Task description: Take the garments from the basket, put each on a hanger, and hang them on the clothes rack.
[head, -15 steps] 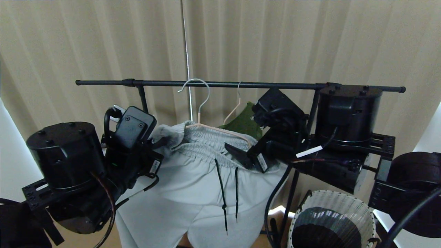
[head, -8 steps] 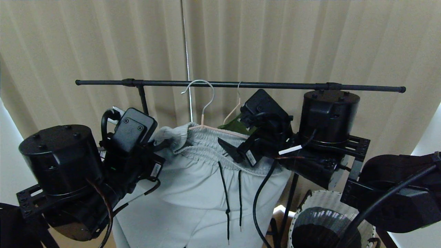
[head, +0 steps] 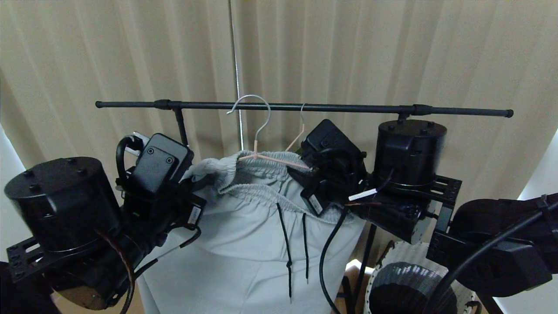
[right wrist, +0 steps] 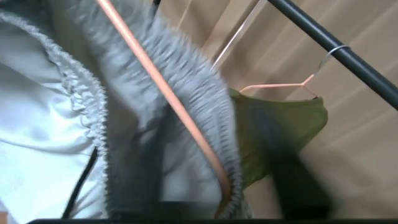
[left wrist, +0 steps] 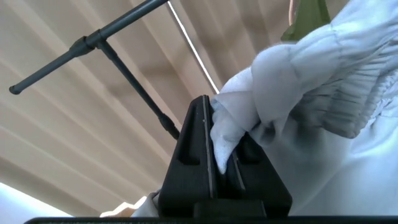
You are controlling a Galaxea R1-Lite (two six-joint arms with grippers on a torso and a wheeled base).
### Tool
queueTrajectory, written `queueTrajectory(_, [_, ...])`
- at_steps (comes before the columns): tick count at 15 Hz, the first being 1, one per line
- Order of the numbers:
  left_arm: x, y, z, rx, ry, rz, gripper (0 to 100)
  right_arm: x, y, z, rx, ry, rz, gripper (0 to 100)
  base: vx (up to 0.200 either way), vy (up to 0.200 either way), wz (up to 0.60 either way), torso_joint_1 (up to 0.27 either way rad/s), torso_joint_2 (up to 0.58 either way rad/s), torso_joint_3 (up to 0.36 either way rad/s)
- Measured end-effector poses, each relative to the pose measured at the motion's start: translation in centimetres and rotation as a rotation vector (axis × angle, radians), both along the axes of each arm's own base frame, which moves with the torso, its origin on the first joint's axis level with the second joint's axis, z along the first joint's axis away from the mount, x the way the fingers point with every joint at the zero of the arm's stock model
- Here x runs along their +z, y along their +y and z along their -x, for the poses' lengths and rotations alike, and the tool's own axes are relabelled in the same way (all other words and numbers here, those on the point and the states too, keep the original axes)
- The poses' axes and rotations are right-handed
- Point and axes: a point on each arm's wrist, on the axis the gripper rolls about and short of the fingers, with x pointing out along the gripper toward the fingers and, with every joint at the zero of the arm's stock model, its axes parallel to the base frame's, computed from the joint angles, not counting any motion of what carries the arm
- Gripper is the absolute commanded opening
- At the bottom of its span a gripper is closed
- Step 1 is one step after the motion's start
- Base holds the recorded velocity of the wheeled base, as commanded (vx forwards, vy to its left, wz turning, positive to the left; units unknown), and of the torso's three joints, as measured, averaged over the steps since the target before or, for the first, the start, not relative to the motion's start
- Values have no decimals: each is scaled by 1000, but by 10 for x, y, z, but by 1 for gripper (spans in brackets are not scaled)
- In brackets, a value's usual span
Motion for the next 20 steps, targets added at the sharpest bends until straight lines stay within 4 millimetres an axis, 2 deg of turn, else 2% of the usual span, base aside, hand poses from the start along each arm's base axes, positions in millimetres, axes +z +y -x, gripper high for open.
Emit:
queueTrajectory(8, [-1, 2, 3, -4, 4, -2, 0, 0, 0, 0, 0, 2, 0, 0, 0, 0, 0, 0, 0, 0])
queueTrajectory(9, [-2, 2, 3, -5, 5, -1, 100, 0, 0, 0, 0, 1, -1, 0, 0, 0, 0, 0, 0, 0])
queueTrajectory(13, [-3, 4, 6, -16, 9, -5, 100, 0, -3, 1, -6, -6, -7, 0, 0, 0, 0, 0, 0, 0])
queueTrajectory(17, [-10, 20, 28, -94, 29, -15, 100, -5, -32, 0, -73, -14, -10, 0, 0, 0, 0, 0, 0, 0])
queueTrajectory(20, [-17, 37, 40, -76, 42, -20, 100, -3, -54, 6, -115, -9, -6, 0, 0, 0, 0, 0, 0, 0])
